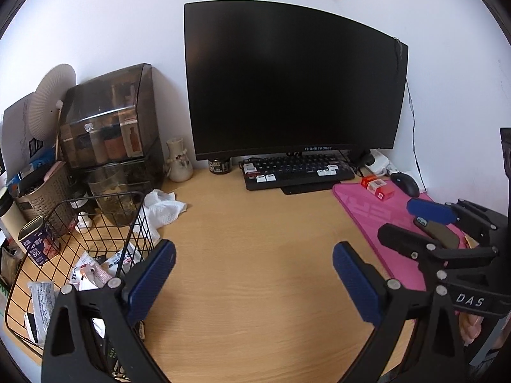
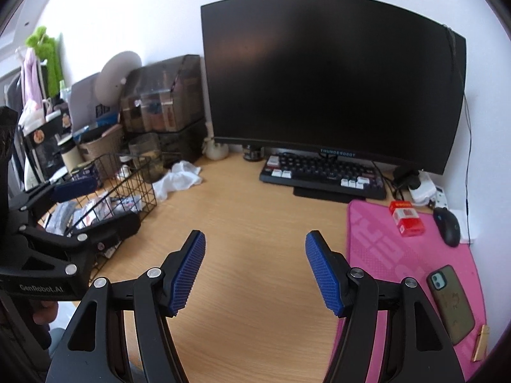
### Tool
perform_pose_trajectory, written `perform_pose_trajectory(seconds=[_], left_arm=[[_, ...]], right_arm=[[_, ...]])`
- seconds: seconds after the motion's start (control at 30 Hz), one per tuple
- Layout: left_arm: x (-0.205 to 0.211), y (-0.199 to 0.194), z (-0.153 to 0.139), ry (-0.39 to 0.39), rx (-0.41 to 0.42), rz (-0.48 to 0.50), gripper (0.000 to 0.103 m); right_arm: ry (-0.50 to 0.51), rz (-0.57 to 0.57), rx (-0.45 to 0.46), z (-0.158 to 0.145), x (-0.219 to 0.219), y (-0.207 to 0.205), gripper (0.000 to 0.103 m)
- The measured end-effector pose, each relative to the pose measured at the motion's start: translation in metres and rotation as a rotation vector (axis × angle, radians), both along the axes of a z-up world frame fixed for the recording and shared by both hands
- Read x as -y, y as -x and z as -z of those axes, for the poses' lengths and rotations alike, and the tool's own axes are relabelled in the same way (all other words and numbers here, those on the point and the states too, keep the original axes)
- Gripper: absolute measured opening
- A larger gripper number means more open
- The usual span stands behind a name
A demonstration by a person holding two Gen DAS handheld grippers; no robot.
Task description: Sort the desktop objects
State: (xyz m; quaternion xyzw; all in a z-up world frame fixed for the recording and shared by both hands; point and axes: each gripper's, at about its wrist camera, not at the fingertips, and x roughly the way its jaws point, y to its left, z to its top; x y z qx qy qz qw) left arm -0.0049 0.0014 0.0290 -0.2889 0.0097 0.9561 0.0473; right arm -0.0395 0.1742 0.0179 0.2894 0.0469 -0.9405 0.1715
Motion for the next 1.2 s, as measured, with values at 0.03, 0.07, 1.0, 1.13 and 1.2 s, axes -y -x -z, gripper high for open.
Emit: perform_pose_trajectory(seconds=[0.03,0.07,1.0,1.13,1.2], left_arm=[[0.0003,-0.0003,0.0001,0.001,0.001,-0.003,0.098],[0.0003,-0.001,0.0003,0.003,0.001,-0.006,0.098],[0.0052,-0.0008,0.0006,0.001,0.011,-0.025,0.098],[0.0043,0.0,0.0014,0.002,0.012,-0.025,0.098],[0.0044,0.0003,0.0022,0.003,0.012,-0.023,0.098]], right_arm=[[0.0,-0.002,0.0,0.0004,0.0007,0.0003,0.064],[0.0,-0.003,0.0,0.0003,0.0018,0.0004,0.064],[-0.005,-0.026,0.006,0.0023,0.01,-0.0001,0.064],[-0.005,-0.028,0.005,0.0021,0.0101,-0.0002,0.064],[-0.005,-0.027,0.007,0.0023,0.0097,0.0,0.064]])
